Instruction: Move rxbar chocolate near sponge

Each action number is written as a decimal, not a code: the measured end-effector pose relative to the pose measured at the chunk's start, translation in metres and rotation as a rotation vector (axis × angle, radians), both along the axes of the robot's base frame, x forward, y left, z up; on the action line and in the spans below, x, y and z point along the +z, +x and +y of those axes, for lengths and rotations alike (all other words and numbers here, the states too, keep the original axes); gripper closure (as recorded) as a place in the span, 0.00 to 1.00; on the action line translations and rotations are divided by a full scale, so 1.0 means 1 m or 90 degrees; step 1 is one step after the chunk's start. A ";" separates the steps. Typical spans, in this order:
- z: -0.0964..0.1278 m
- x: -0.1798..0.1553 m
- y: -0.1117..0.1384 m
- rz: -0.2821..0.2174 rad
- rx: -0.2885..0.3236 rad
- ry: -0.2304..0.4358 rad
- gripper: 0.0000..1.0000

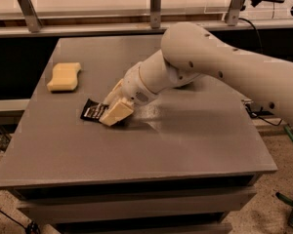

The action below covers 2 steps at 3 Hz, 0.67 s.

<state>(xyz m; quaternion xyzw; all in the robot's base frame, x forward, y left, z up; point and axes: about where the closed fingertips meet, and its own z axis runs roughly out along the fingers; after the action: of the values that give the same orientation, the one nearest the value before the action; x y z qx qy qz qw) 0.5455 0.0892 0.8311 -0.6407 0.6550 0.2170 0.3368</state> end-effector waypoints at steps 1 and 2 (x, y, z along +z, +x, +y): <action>0.004 0.013 0.004 -0.018 0.007 0.005 1.00; 0.011 0.047 0.004 -0.062 0.024 0.007 1.00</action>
Offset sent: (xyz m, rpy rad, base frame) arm 0.0079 0.0151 0.0922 0.0166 -0.1856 0.0620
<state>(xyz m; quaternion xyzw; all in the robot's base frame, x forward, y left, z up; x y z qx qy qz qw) 0.5499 0.1000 0.8783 -0.6610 0.6243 0.1955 0.3675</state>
